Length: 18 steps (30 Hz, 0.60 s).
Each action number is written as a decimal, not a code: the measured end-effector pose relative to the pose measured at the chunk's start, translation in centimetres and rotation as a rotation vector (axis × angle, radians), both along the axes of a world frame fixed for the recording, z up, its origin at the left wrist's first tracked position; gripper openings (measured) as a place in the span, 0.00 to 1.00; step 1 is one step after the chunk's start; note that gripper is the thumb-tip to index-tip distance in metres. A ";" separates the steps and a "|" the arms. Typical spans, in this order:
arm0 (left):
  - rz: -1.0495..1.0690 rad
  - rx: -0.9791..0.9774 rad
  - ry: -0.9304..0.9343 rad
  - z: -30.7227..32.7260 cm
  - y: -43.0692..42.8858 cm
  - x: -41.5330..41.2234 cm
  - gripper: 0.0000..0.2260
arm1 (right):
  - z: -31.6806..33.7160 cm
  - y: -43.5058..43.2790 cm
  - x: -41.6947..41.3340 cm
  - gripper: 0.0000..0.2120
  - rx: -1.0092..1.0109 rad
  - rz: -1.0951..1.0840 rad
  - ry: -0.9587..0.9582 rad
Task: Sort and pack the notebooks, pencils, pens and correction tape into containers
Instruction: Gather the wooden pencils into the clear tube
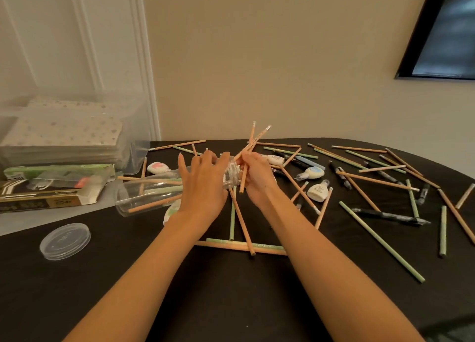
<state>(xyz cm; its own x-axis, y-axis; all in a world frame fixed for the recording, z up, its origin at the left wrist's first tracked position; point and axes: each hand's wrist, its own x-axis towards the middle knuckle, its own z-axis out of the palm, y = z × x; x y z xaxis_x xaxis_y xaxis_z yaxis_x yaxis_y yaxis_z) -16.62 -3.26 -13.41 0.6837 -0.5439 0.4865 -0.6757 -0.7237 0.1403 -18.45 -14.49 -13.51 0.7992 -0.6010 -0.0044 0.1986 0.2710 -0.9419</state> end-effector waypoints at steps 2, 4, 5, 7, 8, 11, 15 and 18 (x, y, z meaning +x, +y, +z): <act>-0.010 -0.004 0.006 0.2 0.0 -0.5 0.30 | 0.0 -0.2 -0.6 0.10 0.089 -0.017 -0.060; -0.029 0.007 0.024 0.2 0.0 -0.8 0.29 | -0.1 -0.7 -1.2 0.10 0.164 -0.021 -0.107; -0.045 0.015 0.036 0.2 -0.1 -0.9 0.29 | -0.2 -1.0 -1.4 0.10 0.174 -0.023 -0.113; -0.080 0.033 0.063 0.4 -0.3 -1.0 0.30 | -0.2 -1.4 -1.7 0.10 0.169 -0.028 -0.108; -0.098 0.045 0.078 0.5 -0.4 -1.0 0.30 | -0.2 -1.6 -1.7 0.09 0.157 -0.029 -0.101; -0.144 0.092 0.107 0.8 -0.7 -1.2 0.31 | 0.0 -1.6 -1.7 0.08 0.091 -0.024 -0.090; -0.138 0.095 0.123 0.9 -0.6 -1.2 0.31 | 0.2 -1.3 -1.2 0.14 0.146 -0.075 -0.186; -0.114 0.076 0.131 0.9 -0.6 -1.0 0.31 | 0.2 -0.7 -0.9 0.16 0.184 -0.056 -0.233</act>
<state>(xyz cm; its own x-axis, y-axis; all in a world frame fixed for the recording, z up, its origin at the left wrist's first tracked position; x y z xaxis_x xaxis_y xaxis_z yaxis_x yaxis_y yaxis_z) -17.64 -3.82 -12.56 0.6703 -0.6533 0.3520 -0.7334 -0.6555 0.1800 -19.32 -15.14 -13.32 0.7571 -0.6503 0.0622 0.4227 0.4150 -0.8056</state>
